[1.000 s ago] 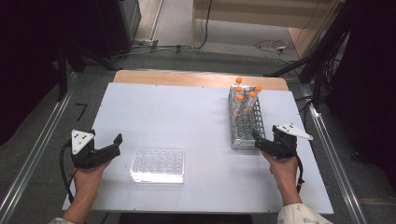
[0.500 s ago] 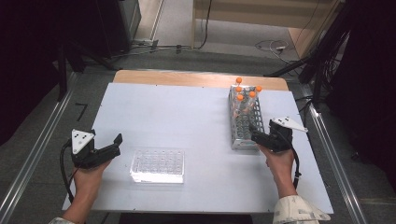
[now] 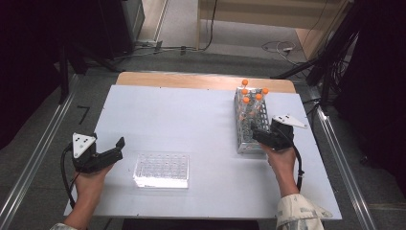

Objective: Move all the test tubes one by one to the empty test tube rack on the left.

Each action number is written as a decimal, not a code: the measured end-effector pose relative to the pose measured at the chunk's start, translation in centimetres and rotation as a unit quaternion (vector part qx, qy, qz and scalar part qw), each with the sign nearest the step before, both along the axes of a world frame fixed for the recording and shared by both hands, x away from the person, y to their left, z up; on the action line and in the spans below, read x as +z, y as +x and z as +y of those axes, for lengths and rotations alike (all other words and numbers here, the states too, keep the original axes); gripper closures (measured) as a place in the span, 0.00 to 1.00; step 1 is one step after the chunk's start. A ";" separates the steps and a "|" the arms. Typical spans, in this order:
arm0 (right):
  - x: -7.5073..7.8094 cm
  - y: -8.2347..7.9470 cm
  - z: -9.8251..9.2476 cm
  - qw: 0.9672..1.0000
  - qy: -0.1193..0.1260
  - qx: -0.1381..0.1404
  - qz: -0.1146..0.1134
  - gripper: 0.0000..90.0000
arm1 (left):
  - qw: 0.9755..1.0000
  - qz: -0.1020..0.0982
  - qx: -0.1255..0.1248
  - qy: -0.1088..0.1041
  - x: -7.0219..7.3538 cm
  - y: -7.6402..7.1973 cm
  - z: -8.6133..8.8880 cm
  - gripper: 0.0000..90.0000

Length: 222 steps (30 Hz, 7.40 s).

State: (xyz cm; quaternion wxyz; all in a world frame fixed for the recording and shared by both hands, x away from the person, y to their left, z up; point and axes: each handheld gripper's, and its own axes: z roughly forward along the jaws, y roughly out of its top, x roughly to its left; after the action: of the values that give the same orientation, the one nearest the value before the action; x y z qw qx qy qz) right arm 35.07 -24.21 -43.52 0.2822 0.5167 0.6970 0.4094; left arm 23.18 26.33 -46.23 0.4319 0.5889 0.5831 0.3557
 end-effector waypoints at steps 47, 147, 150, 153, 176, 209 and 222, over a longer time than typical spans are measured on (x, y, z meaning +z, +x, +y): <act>0.6 6.1 4.3 0.999 -0.007 0.016 0.029 0.56 | 1.000 -0.002 0.007 -0.007 0.0 0.0 0.5 0.08; 4.8 5.8 4.3 1.000 -0.008 0.027 0.008 0.80 | 1.000 -0.002 0.007 -0.008 0.0 0.0 0.5 0.08; 5.3 5.4 4.4 0.999 -0.005 0.034 0.002 0.80 | 1.000 -0.002 0.007 -0.008 0.0 0.0 0.5 0.08; 5.6 4.9 4.6 0.999 -0.003 0.044 -0.001 0.80 | 1.000 -0.002 0.008 -0.009 0.1 -0.1 0.6 0.08; 4.1 1.0 7.6 0.990 -0.013 0.138 0.015 0.80 | 1.000 -0.010 -0.019 -0.009 0.6 -0.4 -0.6 0.09; 2.8 -1.6 12.6 0.973 -0.037 0.226 0.033 0.80 | 0.979 -0.001 -0.202 -0.013 3.9 1.8 -8.2 0.20; 2.4 -1.7 13.5 0.970 -0.041 0.238 0.037 0.80 | 0.970 -0.003 -0.240 -0.023 4.3 3.5 -11.0 0.25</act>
State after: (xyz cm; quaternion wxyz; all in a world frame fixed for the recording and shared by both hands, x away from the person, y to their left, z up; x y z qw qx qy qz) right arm 33.35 -10.73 -41.12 0.1716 0.3392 0.8261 0.4160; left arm 26.63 15.35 -41.94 0.5200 0.7005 0.4316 0.2296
